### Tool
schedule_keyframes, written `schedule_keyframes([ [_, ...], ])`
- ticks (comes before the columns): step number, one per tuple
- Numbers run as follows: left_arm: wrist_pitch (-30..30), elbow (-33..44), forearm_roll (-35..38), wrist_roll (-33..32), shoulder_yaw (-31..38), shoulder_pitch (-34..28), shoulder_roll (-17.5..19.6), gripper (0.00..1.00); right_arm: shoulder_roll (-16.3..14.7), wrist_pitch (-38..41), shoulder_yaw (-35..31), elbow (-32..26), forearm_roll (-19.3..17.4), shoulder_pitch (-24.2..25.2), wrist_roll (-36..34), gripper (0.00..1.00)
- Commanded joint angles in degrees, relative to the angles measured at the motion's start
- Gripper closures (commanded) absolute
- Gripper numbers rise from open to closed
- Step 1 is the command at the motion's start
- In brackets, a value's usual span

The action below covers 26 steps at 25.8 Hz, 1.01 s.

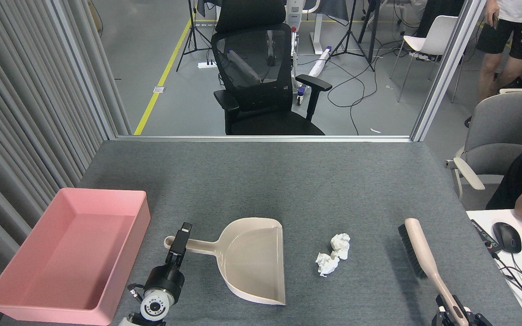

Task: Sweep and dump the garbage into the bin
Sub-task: 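Grasp the beige dustpan handle with the left gripper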

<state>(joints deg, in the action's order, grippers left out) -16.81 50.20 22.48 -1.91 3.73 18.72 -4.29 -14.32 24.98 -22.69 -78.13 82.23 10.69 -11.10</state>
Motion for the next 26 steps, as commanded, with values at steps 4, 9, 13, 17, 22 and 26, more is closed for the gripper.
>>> schedule_keyframes([
  [4,-0.1,2.4,0.0,-0.8,1.2,-0.9,-0.1,0.01,0.0,0.0,0.0,0.0,0.0,-0.1,0.0,0.89],
  [9,0.5,5.4,0.0,-3.5,1.2,-3.5,-0.5,0.06,-0.1,0.0,0.0,0.0,0.0,-0.1,0.0,0.89],
  [13,0.4,6.5,0.3,-3.6,0.5,-5.0,-0.5,0.08,-0.1,0.0,0.0,0.0,0.0,-0.1,0.0,0.89],
  [17,0.5,6.1,0.3,-3.6,0.5,-4.8,-1.2,0.13,0.0,0.0,0.0,0.0,0.0,-0.2,0.0,0.89],
  [22,0.5,5.7,-0.1,-3.9,0.8,-4.6,-1.5,0.30,-0.1,0.0,0.0,0.0,0.0,-0.2,0.0,0.89],
  [26,0.0,3.3,-0.1,-3.9,0.9,-3.3,-1.5,0.30,0.0,0.0,0.0,0.0,0.0,-0.2,0.0,0.88],
])
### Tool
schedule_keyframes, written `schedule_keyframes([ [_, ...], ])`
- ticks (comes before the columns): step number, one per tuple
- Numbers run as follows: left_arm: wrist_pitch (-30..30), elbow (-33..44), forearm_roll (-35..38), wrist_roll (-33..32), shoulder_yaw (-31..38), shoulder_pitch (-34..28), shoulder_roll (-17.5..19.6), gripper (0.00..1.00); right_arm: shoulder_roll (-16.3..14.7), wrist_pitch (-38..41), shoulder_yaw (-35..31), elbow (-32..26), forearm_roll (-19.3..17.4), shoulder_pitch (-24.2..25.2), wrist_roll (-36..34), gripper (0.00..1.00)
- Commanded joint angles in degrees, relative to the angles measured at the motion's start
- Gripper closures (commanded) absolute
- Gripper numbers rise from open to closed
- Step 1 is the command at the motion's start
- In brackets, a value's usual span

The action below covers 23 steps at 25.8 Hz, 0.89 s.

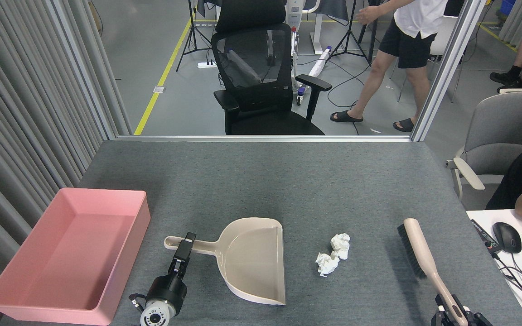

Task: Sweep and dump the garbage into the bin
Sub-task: 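Grasp the beige dustpan handle with the left gripper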

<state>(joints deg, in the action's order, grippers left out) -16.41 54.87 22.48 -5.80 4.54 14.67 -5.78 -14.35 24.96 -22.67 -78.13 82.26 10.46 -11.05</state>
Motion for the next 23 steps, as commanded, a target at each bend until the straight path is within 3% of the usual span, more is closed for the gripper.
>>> schedule_keyframes([
  [1,-0.5,-1.4,-0.1,-0.1,0.2,0.8,0.0,0.31,0.0,0.0,0.0,0.0,0.0,0.0,0.0,0.88],
  [6,-1.1,-1.1,-0.2,-0.1,0.3,0.8,-0.1,0.50,0.0,0.0,-0.1,0.0,0.0,-0.1,0.0,0.88],
  [14,-1.3,-1.0,-0.2,-0.1,0.4,0.8,-0.8,0.66,0.1,0.0,0.0,0.0,0.0,0.0,0.0,0.88],
  [19,-1.5,-0.9,-0.3,-0.4,0.6,0.8,-1.2,0.80,0.1,0.1,0.0,0.0,0.0,0.0,0.0,0.88],
  [23,-2.7,-1.2,-0.2,-0.8,1.6,0.8,-1.3,0.83,0.1,0.2,0.4,-0.1,0.0,0.1,0.0,0.88],
])
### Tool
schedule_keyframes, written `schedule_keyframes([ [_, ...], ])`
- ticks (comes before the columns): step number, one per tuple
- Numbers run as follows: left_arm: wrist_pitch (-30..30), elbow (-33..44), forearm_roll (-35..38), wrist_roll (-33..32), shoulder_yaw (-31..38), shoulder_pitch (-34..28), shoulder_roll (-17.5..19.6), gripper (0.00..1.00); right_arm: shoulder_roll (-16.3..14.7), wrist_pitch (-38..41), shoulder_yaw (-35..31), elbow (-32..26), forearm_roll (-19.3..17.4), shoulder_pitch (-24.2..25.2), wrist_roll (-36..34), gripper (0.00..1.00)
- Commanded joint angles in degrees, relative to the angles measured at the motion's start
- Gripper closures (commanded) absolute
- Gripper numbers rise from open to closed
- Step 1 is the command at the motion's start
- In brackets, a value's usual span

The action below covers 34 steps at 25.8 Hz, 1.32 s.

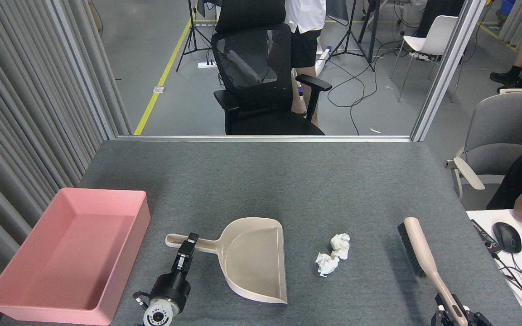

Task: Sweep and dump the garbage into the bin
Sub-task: 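Lift the brush with the right gripper toward the paper balls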

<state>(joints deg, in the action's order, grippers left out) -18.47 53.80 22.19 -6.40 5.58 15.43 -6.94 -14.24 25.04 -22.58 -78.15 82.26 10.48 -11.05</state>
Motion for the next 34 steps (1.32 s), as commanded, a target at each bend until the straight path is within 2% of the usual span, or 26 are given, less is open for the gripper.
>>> schedule_keyframes([
  [1,-0.7,-0.1,0.0,-0.2,0.7,-0.1,-0.1,0.83,0.0,0.1,0.3,-0.1,0.0,0.1,0.0,0.88],
  [7,-5.2,-0.2,0.1,0.5,2.2,-0.8,-0.1,0.83,0.4,0.1,1.1,0.0,0.2,0.2,0.2,0.89],
  [15,-6.1,0.0,0.8,-0.3,1.7,-2.3,-0.1,0.84,1.2,-0.3,7.0,0.0,0.2,0.1,0.4,0.93],
  [19,-5.5,-0.2,1.5,-0.4,1.5,-2.4,-0.1,0.86,1.9,-0.3,8.1,0.0,0.2,0.1,0.3,1.00],
  [27,-5.4,-0.3,4.4,-0.4,1.4,-2.3,-0.2,0.86,5.6,-0.3,12.0,-0.1,0.2,-0.2,0.3,1.00],
  [34,-5.4,-0.1,4.4,-0.4,1.4,-2.4,-0.3,0.86,10.9,-0.3,14.8,-1.6,0.2,-0.5,0.4,1.00],
])
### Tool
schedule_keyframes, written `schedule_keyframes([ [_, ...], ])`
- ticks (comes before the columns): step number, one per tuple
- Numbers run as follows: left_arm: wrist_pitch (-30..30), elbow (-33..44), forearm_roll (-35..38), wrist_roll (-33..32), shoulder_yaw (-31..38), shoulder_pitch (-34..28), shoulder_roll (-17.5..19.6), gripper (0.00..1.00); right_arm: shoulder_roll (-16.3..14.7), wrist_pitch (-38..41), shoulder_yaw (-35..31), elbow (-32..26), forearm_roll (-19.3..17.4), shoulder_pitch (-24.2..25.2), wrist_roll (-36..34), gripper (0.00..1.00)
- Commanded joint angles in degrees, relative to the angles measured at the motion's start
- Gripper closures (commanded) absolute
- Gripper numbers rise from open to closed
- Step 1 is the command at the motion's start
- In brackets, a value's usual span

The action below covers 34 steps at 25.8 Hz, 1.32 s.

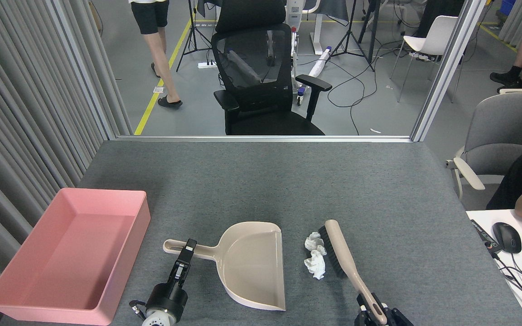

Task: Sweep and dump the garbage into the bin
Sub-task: 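Lift the brush with the right gripper toward the paper balls, then sweep the white paper balls into the dustpan with the brush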

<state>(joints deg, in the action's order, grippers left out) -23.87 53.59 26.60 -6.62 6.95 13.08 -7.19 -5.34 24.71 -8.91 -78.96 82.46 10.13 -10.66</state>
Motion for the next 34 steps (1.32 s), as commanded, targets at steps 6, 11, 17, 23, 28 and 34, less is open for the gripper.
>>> schedule_keyframes([
  [6,0.0,0.3,0.0,-0.2,0.0,-0.1,0.0,0.86,4.6,-1.2,6.2,-1.7,-0.1,-0.2,-0.1,1.00],
  [11,0.0,0.3,0.0,-0.2,-0.1,-0.1,0.0,0.86,8.0,-3.9,12.3,-3.2,-0.2,-0.1,-0.7,1.00],
  [17,0.0,0.3,0.0,-0.2,-0.1,-0.1,0.0,0.86,5.7,-5.3,10.0,-9.5,-7.1,0.6,-2.3,1.00],
  [23,0.0,0.3,-0.1,-0.2,0.0,-0.1,0.0,0.85,-0.4,-5.4,4.6,-7.4,-7.8,2.3,-2.2,1.00],
  [28,0.0,0.3,-0.1,-0.2,-0.1,-0.1,0.0,0.85,-0.6,-5.7,5.0,-3.7,-7.6,2.3,-1.5,1.00],
  [34,-0.1,0.3,-0.1,-0.2,-0.1,-0.1,0.0,0.85,0.4,-7.9,9.2,-0.3,-7.5,1.5,-1.1,1.00],
])
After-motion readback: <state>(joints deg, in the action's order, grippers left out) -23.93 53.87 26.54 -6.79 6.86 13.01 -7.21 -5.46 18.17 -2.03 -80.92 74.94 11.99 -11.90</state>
